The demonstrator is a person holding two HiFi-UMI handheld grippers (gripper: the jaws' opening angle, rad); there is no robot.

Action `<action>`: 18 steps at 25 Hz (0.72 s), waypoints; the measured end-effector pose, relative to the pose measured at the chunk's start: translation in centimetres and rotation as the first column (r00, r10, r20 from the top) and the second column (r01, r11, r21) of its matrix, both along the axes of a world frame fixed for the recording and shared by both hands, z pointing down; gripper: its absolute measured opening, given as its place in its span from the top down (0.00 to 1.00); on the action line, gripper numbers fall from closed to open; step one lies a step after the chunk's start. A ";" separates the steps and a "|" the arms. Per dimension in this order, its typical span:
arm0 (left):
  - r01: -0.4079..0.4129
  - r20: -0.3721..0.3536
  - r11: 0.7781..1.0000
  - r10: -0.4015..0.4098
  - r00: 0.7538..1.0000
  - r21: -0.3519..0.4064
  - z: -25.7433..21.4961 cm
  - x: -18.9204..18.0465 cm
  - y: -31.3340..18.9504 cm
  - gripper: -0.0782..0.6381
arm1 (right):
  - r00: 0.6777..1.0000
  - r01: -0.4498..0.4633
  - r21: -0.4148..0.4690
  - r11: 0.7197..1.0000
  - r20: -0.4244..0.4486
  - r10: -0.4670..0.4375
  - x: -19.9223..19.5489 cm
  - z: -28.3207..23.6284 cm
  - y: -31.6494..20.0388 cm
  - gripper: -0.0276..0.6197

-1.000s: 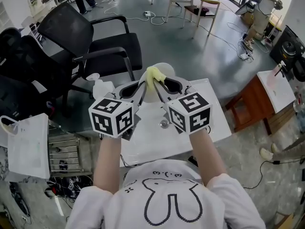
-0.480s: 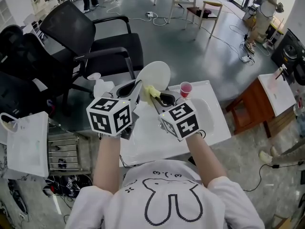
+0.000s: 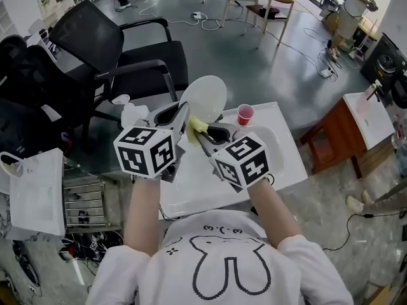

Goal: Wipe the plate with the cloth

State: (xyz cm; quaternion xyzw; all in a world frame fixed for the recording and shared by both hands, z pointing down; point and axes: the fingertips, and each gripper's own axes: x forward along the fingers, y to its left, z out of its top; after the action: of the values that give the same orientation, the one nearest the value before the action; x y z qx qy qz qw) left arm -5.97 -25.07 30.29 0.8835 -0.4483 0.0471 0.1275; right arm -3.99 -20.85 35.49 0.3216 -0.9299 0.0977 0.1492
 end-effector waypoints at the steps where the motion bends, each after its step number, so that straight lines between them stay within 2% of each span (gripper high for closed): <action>1: -0.001 0.002 1.000 0.001 1.000 0.001 0.0 0.1 0.0 0.87 | 1.000 0.006 -0.008 1.000 0.026 -0.006 -0.3 -0.5 0.1 0.88; 3: -0.004 0.006 1.000 0.004 1.000 0.001 0.0 0.3 0.1 0.87 | 0.999 0.002 -0.016 1.000 0.040 -0.001 -0.6 -1.2 -0.1 0.88; 8: -0.007 0.014 1.000 0.007 1.000 0.002 0.0 0.2 0.4 0.87 | 0.999 -0.046 -0.009 0.999 -0.014 0.045 -0.4 -0.8 -0.9 0.88; 12: 0.004 0.018 1.000 -0.004 1.000 0.004 0.1 -0.2 0.7 0.87 | 0.991 -0.087 -0.031 0.996 -0.108 0.083 0.8 1.9 -1.3 0.88; 18: 0.003 -0.001 1.000 -0.003 1.000 -0.005 0.2 -1.0 0.9 0.87 | 0.971 -0.199 -0.109 0.974 -0.158 0.180 4.2 6.0 -2.3 0.88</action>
State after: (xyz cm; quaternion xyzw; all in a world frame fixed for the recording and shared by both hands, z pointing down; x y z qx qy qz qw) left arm -6.92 -24.16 30.48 0.8826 -0.4493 0.0474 0.1299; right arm 0.26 -23.14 41.47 0.4055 -0.8735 0.1450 0.2269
